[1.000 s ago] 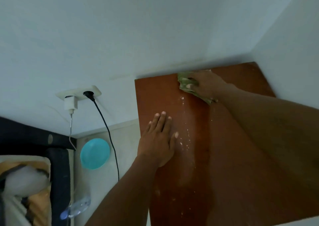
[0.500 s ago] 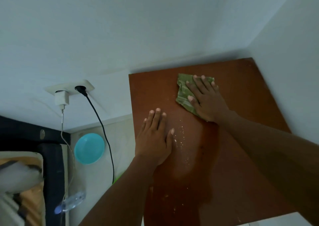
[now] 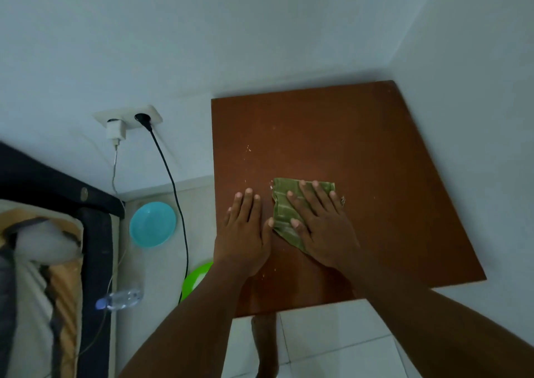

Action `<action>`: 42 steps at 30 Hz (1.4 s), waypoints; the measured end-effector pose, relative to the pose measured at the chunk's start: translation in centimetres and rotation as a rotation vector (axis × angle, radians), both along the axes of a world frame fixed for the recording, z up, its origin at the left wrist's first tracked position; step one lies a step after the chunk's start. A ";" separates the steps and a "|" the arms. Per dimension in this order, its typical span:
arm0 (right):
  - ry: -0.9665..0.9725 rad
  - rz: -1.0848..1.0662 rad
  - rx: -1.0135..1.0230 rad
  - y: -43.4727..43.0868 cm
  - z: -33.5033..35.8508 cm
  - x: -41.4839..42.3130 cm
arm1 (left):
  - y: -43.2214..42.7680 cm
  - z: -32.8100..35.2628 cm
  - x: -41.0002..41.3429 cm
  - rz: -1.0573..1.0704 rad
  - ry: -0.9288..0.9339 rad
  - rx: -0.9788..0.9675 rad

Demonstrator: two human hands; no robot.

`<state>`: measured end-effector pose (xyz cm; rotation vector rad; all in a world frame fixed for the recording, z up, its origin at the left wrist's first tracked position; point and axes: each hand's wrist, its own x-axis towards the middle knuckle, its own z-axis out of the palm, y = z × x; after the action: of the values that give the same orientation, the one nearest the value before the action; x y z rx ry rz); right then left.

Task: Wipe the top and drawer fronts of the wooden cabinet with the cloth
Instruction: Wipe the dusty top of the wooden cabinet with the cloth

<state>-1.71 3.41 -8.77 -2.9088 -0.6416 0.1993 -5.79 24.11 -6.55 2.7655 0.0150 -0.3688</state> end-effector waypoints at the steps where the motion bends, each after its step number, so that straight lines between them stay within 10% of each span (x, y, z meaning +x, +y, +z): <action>1: -0.004 0.014 0.008 -0.2 -0.1 -1.6 | -0.3 0.1 -1.1 0.007 0.007 -0.004; 17: -0.245 0.144 0.277 -3.7 0.4 -16.8 | -4.0 1.4 -13.5 0.086 0.050 -0.055; 30: -0.435 0.048 0.111 -9.2 6.9 -1.3 | -5.7 2.4 -7.0 -0.039 0.132 -0.048; 42: 0.200 -0.218 -0.015 -10.7 4.1 13.7 | -8.7 0.2 5.0 -0.282 0.058 -0.047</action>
<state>12.03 -7.26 -4.69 -2.8934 -0.2908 0.4606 -0.77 15.42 -6.40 2.7126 -0.3674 -0.5136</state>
